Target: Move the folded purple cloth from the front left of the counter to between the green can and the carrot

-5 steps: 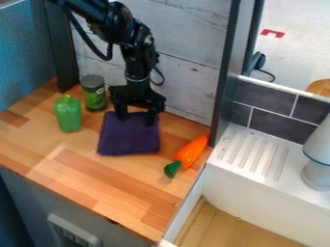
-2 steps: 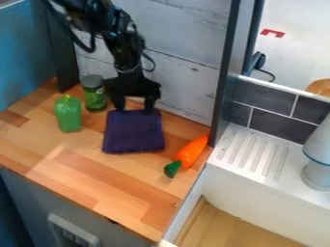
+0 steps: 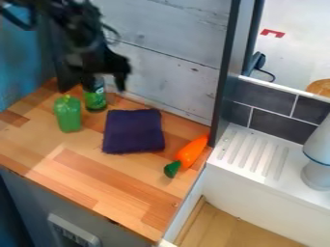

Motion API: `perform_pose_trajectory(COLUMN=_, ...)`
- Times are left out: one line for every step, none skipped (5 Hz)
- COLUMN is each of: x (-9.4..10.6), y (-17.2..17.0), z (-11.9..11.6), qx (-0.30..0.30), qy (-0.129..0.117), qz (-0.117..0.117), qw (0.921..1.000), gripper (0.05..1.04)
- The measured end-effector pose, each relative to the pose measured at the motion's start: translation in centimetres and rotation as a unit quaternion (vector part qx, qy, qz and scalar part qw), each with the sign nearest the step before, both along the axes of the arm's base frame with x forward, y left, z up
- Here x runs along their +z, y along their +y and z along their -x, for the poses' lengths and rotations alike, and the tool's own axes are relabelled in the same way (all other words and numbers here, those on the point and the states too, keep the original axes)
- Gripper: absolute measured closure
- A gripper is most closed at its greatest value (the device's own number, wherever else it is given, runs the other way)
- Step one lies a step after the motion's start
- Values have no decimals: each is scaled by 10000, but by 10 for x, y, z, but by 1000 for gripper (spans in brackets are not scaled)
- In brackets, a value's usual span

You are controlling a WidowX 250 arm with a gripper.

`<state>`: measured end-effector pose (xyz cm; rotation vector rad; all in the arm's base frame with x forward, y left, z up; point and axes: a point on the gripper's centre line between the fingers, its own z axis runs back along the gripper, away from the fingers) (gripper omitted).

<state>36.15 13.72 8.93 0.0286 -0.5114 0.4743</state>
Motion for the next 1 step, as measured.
perform_pose_trajectory(x=11, y=14, z=43, qx=206, qy=904, qz=58, qw=9957, gripper=83)
